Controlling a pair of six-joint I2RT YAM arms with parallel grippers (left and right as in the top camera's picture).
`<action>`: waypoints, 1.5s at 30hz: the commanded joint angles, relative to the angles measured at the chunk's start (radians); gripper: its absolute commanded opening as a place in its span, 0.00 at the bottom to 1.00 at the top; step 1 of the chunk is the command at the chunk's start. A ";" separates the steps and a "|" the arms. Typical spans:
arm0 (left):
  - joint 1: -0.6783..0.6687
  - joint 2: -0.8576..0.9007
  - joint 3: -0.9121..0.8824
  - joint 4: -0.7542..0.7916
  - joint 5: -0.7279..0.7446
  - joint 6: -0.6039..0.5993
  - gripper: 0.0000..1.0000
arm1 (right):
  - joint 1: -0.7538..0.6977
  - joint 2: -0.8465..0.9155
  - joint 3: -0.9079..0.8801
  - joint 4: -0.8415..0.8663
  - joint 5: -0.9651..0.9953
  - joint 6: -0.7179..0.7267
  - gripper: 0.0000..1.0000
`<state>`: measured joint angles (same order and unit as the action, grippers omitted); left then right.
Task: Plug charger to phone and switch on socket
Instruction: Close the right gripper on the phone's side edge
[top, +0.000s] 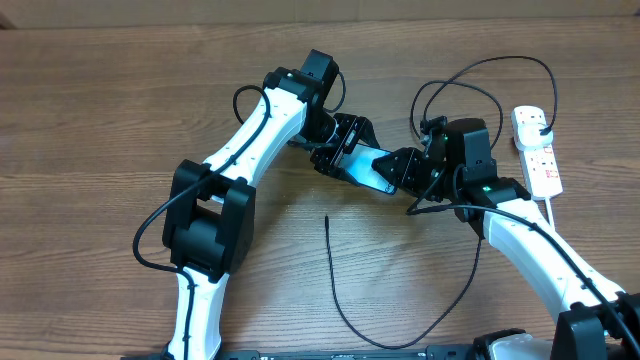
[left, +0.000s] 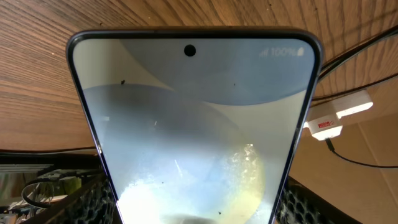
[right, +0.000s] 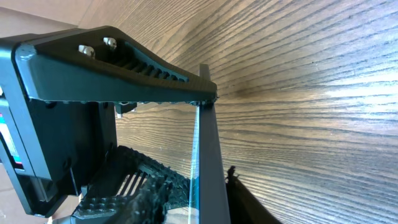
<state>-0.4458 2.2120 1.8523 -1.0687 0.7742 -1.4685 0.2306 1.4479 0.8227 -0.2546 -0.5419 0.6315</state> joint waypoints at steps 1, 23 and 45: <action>-0.007 -0.045 0.024 0.000 0.028 -0.035 0.04 | 0.005 0.001 0.002 0.006 0.006 -0.005 0.27; -0.007 -0.045 0.024 0.001 0.007 -0.047 0.04 | 0.005 0.001 0.002 -0.005 0.007 -0.012 0.15; -0.007 -0.045 0.024 0.001 0.000 -0.047 0.04 | 0.005 0.001 0.002 -0.010 0.018 -0.012 0.09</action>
<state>-0.4458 2.2120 1.8523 -1.0683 0.7666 -1.4940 0.2306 1.4479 0.8227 -0.2695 -0.5331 0.6281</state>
